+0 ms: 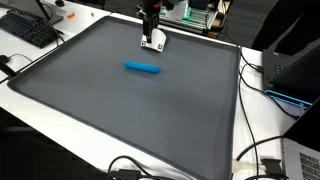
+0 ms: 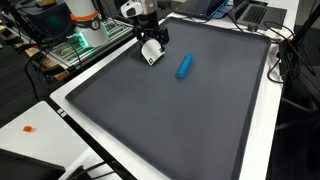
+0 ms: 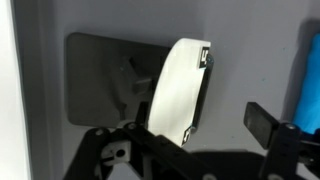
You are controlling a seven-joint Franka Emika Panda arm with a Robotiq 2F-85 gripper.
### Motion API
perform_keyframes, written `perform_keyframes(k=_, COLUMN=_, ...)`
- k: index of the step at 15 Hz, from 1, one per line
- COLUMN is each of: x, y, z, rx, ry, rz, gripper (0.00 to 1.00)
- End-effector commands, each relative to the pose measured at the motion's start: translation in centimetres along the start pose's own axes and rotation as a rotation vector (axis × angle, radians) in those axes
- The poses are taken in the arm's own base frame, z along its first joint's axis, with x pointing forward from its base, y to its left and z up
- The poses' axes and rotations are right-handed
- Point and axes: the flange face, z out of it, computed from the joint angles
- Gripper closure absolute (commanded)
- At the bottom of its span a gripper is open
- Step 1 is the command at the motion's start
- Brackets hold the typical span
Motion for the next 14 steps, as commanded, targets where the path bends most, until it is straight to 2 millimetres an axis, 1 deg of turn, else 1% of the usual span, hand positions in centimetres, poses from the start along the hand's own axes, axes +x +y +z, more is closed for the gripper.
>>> perform_keyframes(k=1, x=0.0, y=-0.1, z=0.2, rx=0.009, ry=0.015, rz=0.01, gripper=0.34)
perform_keyframes(k=3, x=0.0, y=-0.1, z=0.1, rx=0.009, ry=0.015, rz=0.016, gripper=0.51)
perform_keyframes(k=7, x=0.1, y=-0.3, z=-0.2, rx=0.015, ry=0.017, rz=0.058, gripper=0.81)
perform_keyframes(k=9, x=0.1, y=0.3, z=-0.5, rx=0.022, ry=0.021, rz=0.098, gripper=0.95)
perform_keyframes(k=10, x=0.2, y=0.1, z=-0.6, rx=0.023, ry=0.024, rz=0.117, gripper=1.0)
perform_keyframes(k=14, x=0.1, y=-0.2, z=-1.8, rx=0.037, ry=0.051, rz=0.102, gripper=0.99)
